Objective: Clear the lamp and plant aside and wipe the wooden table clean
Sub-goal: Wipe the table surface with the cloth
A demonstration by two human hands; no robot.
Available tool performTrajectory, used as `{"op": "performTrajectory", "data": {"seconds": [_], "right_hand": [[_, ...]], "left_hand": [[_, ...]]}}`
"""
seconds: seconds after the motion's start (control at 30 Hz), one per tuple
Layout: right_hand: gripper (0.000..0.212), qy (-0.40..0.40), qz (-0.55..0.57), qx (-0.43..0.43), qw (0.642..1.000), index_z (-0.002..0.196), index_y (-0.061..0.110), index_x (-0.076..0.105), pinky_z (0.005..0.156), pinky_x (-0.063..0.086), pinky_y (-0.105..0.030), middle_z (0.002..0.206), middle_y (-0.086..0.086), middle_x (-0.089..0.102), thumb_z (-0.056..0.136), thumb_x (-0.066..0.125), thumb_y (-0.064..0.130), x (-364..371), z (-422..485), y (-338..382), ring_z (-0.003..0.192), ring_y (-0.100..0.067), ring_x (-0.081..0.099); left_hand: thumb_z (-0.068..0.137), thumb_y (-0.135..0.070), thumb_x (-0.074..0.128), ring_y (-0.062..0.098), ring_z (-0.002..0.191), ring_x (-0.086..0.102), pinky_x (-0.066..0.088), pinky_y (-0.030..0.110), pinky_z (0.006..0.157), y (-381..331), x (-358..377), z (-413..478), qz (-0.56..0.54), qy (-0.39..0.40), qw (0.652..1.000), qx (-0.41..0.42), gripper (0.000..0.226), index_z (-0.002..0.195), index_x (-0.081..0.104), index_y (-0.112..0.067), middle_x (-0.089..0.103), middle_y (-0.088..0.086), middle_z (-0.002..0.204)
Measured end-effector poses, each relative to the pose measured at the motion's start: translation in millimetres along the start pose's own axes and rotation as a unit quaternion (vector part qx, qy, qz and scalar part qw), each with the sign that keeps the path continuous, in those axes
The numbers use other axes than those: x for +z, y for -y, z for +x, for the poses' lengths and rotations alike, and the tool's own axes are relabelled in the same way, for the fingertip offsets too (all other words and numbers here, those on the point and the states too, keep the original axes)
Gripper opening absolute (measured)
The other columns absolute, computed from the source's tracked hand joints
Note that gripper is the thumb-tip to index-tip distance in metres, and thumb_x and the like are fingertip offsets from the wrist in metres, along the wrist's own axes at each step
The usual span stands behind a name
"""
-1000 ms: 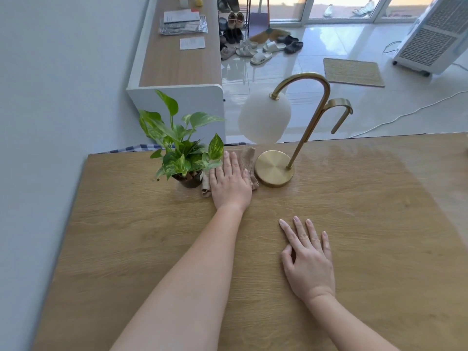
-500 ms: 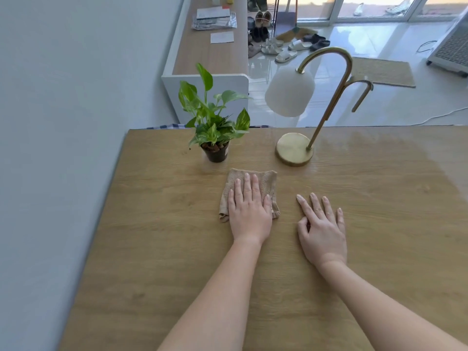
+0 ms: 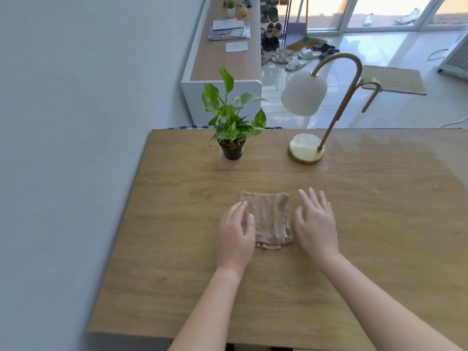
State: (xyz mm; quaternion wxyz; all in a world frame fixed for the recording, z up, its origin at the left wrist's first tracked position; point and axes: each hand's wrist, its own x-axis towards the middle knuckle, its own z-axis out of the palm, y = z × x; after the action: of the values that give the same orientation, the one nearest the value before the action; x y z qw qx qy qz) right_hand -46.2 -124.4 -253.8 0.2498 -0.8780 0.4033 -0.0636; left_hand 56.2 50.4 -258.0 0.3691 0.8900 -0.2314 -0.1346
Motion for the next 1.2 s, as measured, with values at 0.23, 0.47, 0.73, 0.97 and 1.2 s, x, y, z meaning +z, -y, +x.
{"op": "performTrajectory", "data": {"seconds": [0.23,0.47,0.73,0.97,1.2], "right_hand": [[0.061,0.071,-0.052,-0.139,0.986,0.171,0.037,0.008,0.134,-0.006,-0.042,0.177,0.016,0.0,0.113,0.025,0.048,68,-29,79,0.162,-0.007,-0.015],[0.063,0.068,-0.114,-0.115,0.984,0.17,0.036,0.0,0.131,-0.011,-0.042,0.176,0.019,-0.006,0.111,0.015,0.054,87,-20,75,0.162,-0.005,-0.014],[0.062,0.052,-0.102,-0.052,0.992,0.17,0.04,-0.002,0.131,-0.014,-0.043,0.176,0.02,-0.007,0.111,0.011,0.055,96,53,109,0.163,-0.006,-0.012],[0.061,0.065,-0.107,-0.051,0.991,0.17,0.037,-0.002,0.13,-0.015,-0.044,0.177,0.018,-0.005,0.112,0.008,0.051,114,74,145,0.163,-0.009,-0.012],[0.058,0.098,-0.106,-0.145,0.979,0.171,0.037,0.005,0.132,-0.011,-0.045,0.177,0.019,0.007,0.114,0.012,0.048,131,69,178,0.164,-0.01,-0.003]], "left_hand": [[0.113,-0.032,0.043,0.02,0.161,0.027,0.023,0.037,0.131,71,-50,27,0.152,-0.07,0.986,-0.012,0.048,0.159,0.049,-0.022,0.044,0.001,0.168],[0.113,-0.05,0.029,0.022,0.166,0.014,0.016,0.047,0.134,132,-84,57,0.258,-0.043,0.965,-0.025,0.061,0.17,0.025,-0.029,0.023,0.002,0.178],[0.111,-0.052,0.014,0.019,0.167,0.002,0.009,0.045,0.136,136,-81,62,0.285,-0.039,0.957,-0.021,0.065,0.172,0.009,-0.031,0.009,-0.002,0.18],[0.112,-0.05,0.017,0.021,0.167,0.003,0.008,0.046,0.135,136,-78,64,0.295,-0.044,0.954,-0.015,0.065,0.172,0.006,-0.029,0.008,-0.001,0.18],[0.112,-0.049,0.017,0.02,0.167,0.002,0.007,0.045,0.135,135,-81,66,0.295,-0.036,0.954,-0.019,0.064,0.173,0.009,-0.029,0.009,-0.001,0.18]]}}
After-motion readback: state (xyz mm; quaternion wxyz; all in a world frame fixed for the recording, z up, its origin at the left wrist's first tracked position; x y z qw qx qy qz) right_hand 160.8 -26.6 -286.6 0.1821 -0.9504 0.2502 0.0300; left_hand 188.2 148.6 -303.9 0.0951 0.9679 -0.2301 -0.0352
